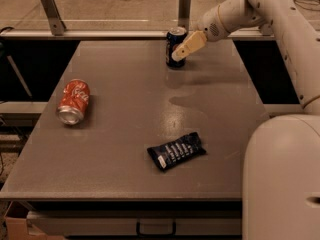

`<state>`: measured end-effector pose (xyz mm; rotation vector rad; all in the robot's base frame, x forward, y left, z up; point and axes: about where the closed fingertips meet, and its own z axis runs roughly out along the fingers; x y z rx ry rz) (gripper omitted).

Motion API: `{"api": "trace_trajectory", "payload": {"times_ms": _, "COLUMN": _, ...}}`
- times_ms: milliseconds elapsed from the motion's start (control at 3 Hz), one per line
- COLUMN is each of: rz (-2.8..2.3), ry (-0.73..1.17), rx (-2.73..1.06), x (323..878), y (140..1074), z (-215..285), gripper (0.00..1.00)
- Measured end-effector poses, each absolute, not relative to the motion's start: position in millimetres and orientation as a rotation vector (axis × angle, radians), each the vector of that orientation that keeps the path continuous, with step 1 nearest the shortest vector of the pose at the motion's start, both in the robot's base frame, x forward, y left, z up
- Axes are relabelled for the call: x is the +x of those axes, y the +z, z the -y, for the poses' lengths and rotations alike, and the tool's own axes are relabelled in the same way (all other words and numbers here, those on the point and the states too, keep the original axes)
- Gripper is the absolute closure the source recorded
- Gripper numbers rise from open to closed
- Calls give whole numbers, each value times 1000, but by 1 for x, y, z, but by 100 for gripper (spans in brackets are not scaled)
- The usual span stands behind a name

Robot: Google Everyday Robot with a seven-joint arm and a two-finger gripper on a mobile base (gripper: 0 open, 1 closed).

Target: Move pepsi can near rxbar blueberry

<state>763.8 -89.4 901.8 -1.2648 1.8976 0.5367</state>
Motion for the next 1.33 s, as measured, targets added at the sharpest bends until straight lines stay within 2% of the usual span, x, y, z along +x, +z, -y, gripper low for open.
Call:
{"api": "trace_trajectory", "payload": {"times_ms": 333, "rz": -1868, "ry": 610, "rx": -1207, "x": 780, "y": 893, "z": 76, "gripper": 18}}
{"api": "trace_trajectory", "payload": {"times_ms": 667, "rz": -1837, "ry": 658, "rx": -1151, "x": 792, "y": 893, "z": 75, "gripper": 42}}
{"api": "trace_trajectory", "payload": {"times_ms": 1000, "rz": -1824, "ry": 706, "rx": -1133, "x": 788, "y": 894, "z": 76, "gripper": 64}}
{"api": "trace_trajectory", "payload": {"times_ms": 1333, "rz": -1755, "ry": 776, "rx": -1193, "x": 760, "y": 913, "z": 76, "gripper": 88}}
